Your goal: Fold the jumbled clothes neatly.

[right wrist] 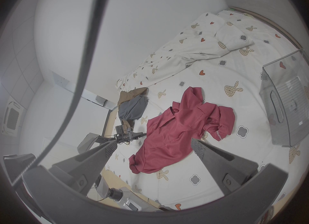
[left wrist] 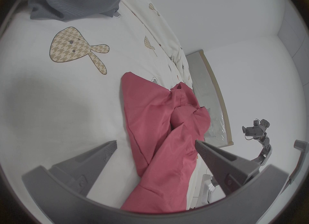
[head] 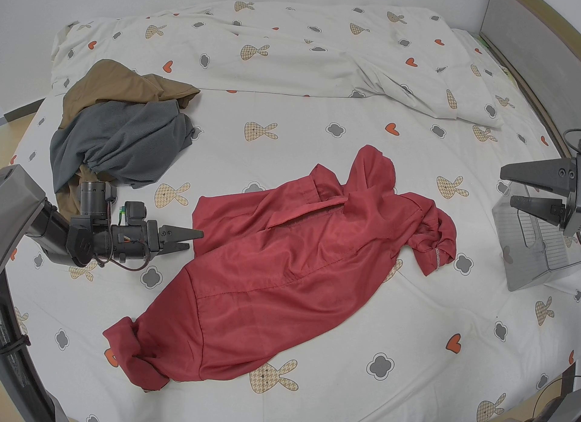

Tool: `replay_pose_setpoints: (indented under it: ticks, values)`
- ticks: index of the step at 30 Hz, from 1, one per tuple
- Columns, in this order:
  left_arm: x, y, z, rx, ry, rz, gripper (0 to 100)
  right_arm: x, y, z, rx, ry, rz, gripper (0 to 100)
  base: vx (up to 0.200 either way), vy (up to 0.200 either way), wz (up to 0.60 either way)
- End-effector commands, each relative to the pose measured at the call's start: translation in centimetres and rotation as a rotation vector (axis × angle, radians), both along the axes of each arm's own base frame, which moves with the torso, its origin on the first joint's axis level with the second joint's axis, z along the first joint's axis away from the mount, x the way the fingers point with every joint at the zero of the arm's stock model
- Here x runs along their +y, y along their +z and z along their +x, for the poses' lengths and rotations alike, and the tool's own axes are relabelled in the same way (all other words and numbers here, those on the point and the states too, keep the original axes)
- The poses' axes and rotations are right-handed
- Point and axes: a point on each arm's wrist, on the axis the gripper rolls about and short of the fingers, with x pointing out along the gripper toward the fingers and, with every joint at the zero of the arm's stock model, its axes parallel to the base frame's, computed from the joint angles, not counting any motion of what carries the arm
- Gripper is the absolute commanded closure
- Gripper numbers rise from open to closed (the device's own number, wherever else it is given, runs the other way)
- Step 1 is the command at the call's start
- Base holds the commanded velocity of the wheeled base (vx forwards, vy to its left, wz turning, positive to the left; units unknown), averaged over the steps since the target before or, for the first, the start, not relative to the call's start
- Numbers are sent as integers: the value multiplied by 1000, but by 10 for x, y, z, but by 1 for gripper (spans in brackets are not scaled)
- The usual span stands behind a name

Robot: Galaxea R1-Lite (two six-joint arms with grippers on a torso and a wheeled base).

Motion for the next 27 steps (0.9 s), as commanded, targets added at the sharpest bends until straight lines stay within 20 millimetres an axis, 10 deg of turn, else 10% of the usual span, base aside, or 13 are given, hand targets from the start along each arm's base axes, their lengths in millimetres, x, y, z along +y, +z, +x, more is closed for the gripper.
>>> replay_pose_setpoints:
  ticks: [1, 16, 17, 27]
  values:
    - [-1, -3, 4, -4, 3, 10, 0, 1, -3, 1, 12, 3, -4, 0, 0, 0, 0]
    - [-49, -1, 22, -24, -107, -5, 0, 2, -4, 2, 21, 22, 0, 0, 0, 0, 0]
    - [-49, -1, 22, -24, -107, -5, 100, 2, -4, 2, 21, 22, 0, 0, 0, 0, 0]
    - [-12, 12, 20, -52, -17, -2, 100, 16, -18, 13, 90, 75, -29, 0, 0, 0, 0]
